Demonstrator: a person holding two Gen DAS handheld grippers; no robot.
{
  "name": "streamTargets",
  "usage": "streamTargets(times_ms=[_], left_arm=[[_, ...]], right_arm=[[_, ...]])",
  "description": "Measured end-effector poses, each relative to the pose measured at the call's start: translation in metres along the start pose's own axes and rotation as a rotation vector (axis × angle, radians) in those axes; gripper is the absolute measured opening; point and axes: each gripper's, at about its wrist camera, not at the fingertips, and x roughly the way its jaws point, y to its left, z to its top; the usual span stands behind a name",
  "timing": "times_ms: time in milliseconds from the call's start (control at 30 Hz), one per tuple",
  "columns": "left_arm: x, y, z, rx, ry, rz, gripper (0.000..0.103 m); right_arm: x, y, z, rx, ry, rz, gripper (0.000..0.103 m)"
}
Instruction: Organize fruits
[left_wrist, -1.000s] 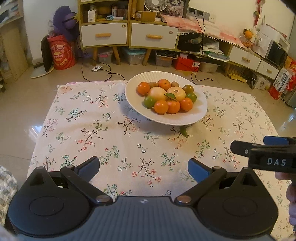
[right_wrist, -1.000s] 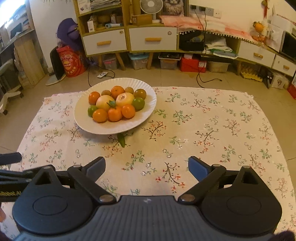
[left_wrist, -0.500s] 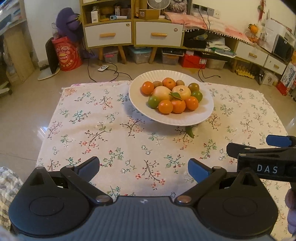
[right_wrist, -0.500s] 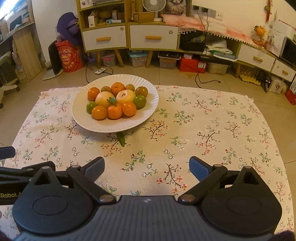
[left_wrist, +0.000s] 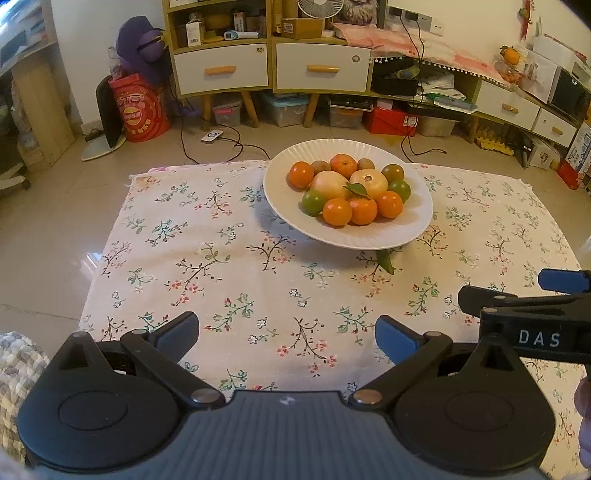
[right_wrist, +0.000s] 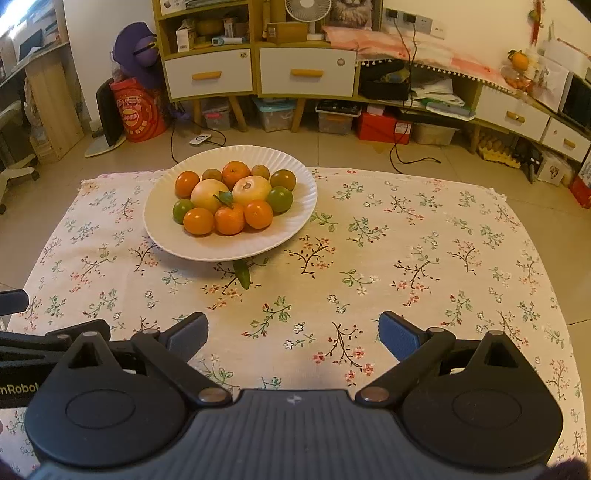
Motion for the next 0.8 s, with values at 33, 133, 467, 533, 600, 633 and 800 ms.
streamTargets(times_ms=[33,133,467,533,600,633,800], left_arm=[[0.0000,0.0004,0.0000,-0.002,0.000,0.001,0.086],[0.0001,0.0004,0.0003,-0.003,0.000,0.004,0.086],[0.0005,0.0010,0.0001,-0.007,0.003,0.005,0.086],[0.0009,0.0015,-0.0001,-0.009,0.005,0.005,0.086],[0.0012,0.0019,0.0000,-0.010,0.006,0.006,0.086],[0.0012,0.0020,-0.0001,-0.010,0.007,0.007,0.086],[0.0016,0.0021,0.0001,-0.010,0.007,0.007,0.086]], right_arm=[[0.0002,0.0001,0.0000,-0.001,0.001,0.000,0.099],[0.0005,0.0008,0.0003,-0.003,0.003,0.001,0.099],[0.0005,0.0005,0.0004,-0.003,0.004,-0.002,0.099],[0.0009,0.0002,0.0001,-0.002,0.004,-0.002,0.099],[0.0009,0.0001,0.0003,-0.003,0.004,-0.002,0.099],[0.0009,0.0002,0.0003,-0.003,0.004,-0.001,0.099],[0.0010,0.0004,0.0001,-0.003,0.005,-0.001,0.099]])
